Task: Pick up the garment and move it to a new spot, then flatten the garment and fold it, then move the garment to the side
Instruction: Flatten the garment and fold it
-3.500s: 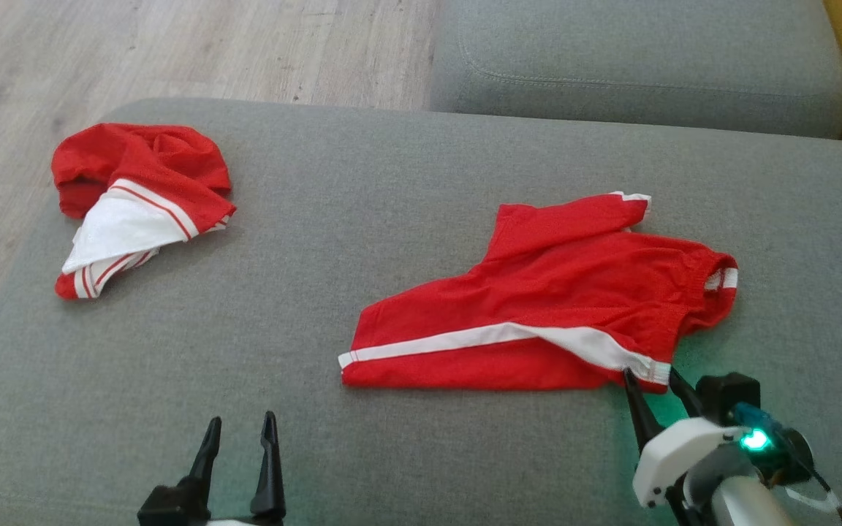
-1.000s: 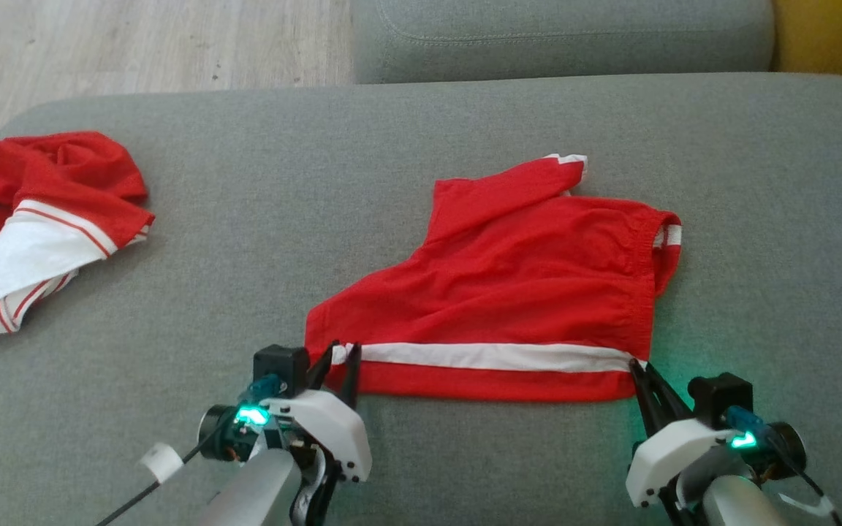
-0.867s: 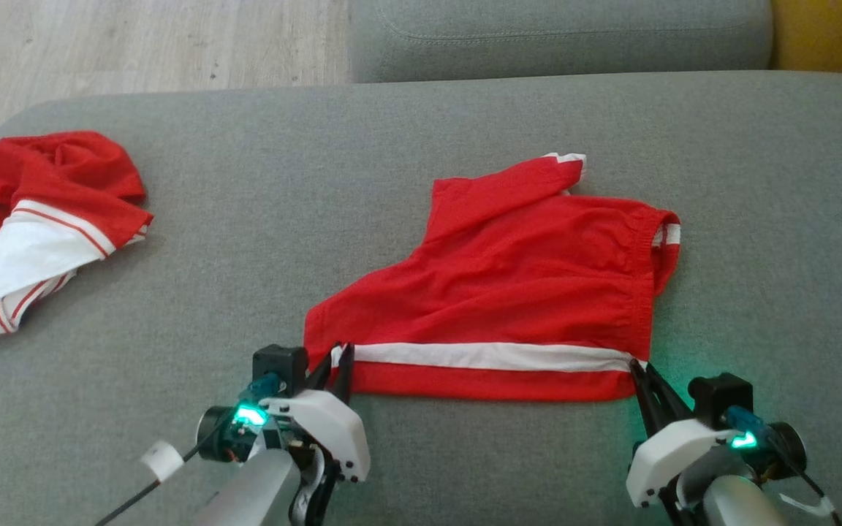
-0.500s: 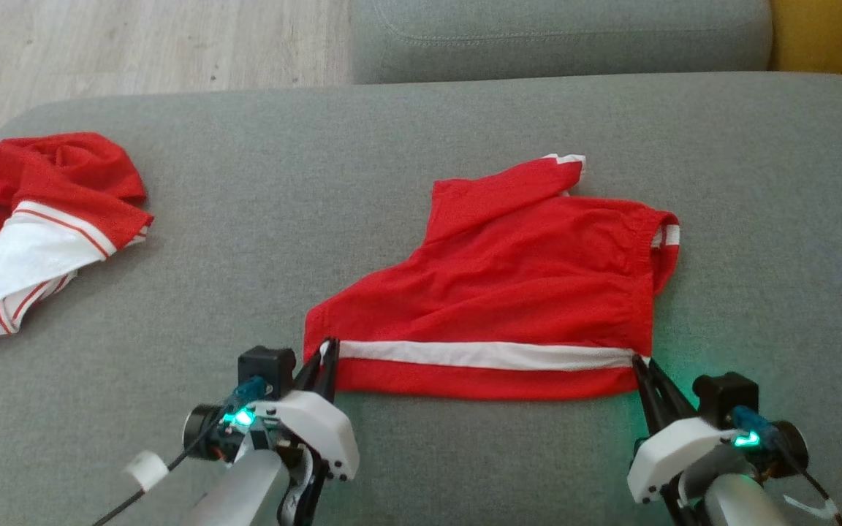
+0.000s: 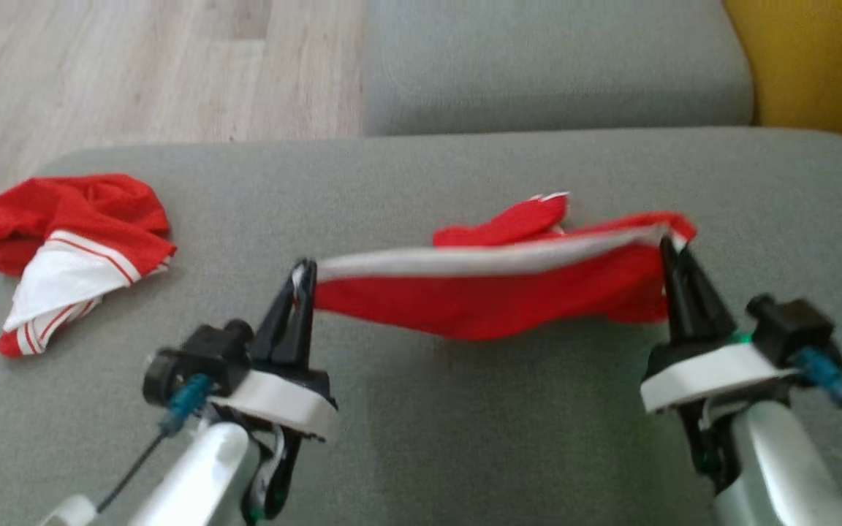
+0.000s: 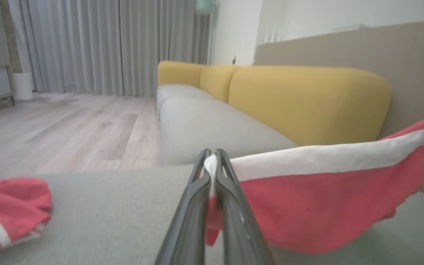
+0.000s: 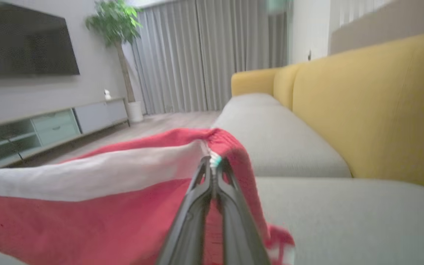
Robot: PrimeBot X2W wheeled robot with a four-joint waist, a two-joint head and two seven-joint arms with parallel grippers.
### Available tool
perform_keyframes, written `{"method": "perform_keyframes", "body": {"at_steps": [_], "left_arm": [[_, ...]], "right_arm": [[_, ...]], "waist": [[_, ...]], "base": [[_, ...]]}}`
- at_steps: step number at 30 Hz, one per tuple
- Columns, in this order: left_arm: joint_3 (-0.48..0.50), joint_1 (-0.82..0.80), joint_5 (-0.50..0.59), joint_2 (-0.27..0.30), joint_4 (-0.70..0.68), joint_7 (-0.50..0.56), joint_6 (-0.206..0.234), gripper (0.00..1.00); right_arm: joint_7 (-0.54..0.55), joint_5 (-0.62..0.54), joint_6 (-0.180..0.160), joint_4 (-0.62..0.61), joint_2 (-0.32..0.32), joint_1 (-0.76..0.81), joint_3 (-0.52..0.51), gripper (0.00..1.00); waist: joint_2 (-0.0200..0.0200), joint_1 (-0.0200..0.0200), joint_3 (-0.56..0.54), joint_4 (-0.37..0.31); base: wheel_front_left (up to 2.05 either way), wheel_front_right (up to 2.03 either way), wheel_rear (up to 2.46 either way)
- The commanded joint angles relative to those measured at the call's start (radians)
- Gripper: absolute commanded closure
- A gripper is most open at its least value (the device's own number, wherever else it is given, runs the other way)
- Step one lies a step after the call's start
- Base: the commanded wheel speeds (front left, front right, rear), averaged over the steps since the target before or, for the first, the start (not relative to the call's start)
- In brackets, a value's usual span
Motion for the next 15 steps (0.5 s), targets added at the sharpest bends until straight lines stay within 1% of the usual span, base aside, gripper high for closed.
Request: {"method": "perform_keyframes", "body": {"at_steps": [1, 4, 9, 13, 15], "left_arm": [[0.049, -0.041, 0.006, 0.027, -0.044, -0.004, 0.006, 1.0], [0.068, -0.039, 0.02, 0.075, -0.184, 0.02, 0.028, 1.0], [0.103, -0.073, 0.053, 0.155, -0.413, 0.085, 0.06, 1.0], [0.131, -0.128, 0.066, 0.205, -0.547, 0.153, 0.067, 1.0], [0.141, -0.157, 0.068, 0.224, -0.587, 0.186, 0.066, 1.0]], "right_arm": [[0.001, 0.004, 0.008, -0.045, -0.013, -0.03, 0.024, 1.0], [0.042, 0.028, 0.008, -0.193, -0.027, -0.012, 0.022, 1.0], [0.141, 0.045, 0.008, -0.458, -0.052, 0.023, 0.006, 1.0], [0.226, 0.04, 0.008, -0.649, -0.065, 0.047, -0.013, 1.0], [0.267, 0.035, 0.008, -0.718, -0.07, 0.051, -0.02, 1.0]], "waist": [[0.0, 0.0001, -0.013, 0.0], [0.0, 0.0001, -0.038, -0.006], [0.0, 0.0001, -0.058, -0.016], [0.0, 0.0001, -0.054, -0.024], [0.0, 0.0001, -0.044, -0.028]], "base": [[0.0, 0.0, 0.0], [0.0, 0.0, 0.0], [0.0, 0.0, 0.0], [0.0, 0.0, 0.0], [0.0, 0.0, 0.0]]}}
